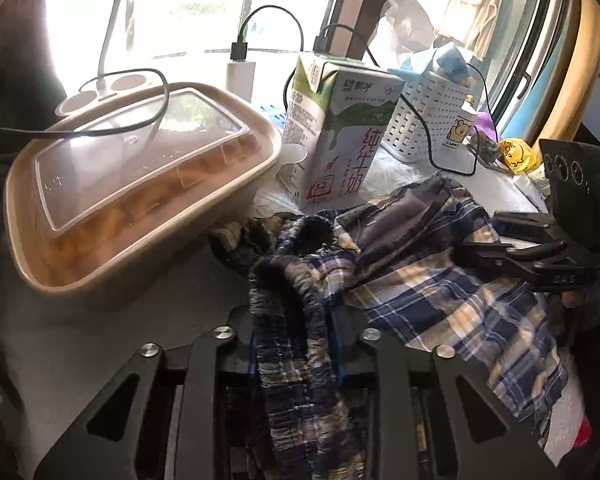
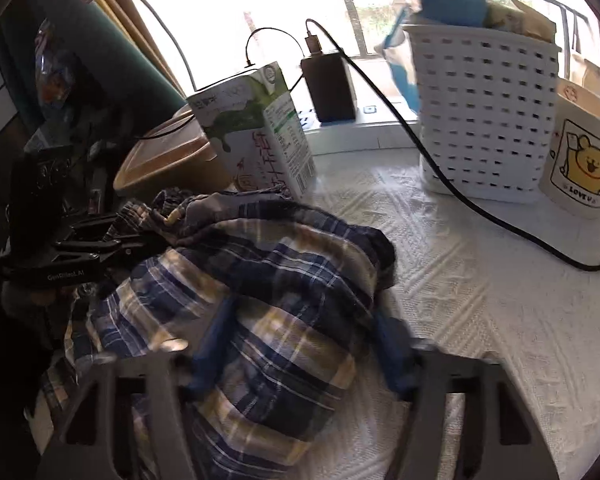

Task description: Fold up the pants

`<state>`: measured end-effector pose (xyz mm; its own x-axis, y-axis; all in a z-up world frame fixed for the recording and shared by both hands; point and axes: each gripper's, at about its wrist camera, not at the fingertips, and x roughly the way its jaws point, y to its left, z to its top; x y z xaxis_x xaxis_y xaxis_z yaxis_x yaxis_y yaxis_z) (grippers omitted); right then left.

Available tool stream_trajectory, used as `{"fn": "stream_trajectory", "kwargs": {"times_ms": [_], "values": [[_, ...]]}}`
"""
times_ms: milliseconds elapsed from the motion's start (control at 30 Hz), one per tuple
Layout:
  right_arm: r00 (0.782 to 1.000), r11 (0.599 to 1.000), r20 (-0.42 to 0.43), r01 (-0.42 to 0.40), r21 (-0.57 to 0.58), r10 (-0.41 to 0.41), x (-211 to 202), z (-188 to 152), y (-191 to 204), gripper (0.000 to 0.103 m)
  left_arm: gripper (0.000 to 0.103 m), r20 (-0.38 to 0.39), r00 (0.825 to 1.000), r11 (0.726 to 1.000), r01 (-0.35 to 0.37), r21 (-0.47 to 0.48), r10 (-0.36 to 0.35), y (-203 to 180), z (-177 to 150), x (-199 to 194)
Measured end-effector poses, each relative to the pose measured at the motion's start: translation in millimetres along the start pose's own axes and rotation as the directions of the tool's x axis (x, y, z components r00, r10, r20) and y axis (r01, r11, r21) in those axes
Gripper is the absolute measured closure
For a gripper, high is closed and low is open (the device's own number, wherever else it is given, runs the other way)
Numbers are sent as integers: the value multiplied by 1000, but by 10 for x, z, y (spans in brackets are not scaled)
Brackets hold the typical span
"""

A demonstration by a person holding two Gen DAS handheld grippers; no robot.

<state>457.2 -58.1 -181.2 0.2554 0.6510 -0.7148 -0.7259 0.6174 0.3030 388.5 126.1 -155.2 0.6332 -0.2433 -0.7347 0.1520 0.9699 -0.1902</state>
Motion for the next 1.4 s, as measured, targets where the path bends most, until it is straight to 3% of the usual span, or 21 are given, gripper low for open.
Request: {"fn": "stream_trajectory", "kwargs": {"times_ms": [100,200,400,600,933,1400], "values": [[1000,1000,15,20,-19,-20,-9,-5,95,76,84,25,1000,1000,-2,-4,2,-19,-1,-86],[998,999,40,47,-22,-46,-61,-11,200,81,85,53,999,1000,-3,-7,3,-68,4,-176],[986,989,135,115,-94,-101,-423,28,525,82,86,130,992,999,9,-35,-4,-55,-69,-522],[967,977,224,153,-150,-118,-881,14,893,82,86,228,974,999,15,-41,-5,-123,-169,-1002],[928,953,357,197,-229,-106,-1565,-84,1540,82,86,367,930,1000,-25,-4,24,-377,-352,-1828],[865,923,499,226,-312,-43,-2265,-290,2402,82,86,528,846,995,-103,17,79,-572,-704,-2801]]}}
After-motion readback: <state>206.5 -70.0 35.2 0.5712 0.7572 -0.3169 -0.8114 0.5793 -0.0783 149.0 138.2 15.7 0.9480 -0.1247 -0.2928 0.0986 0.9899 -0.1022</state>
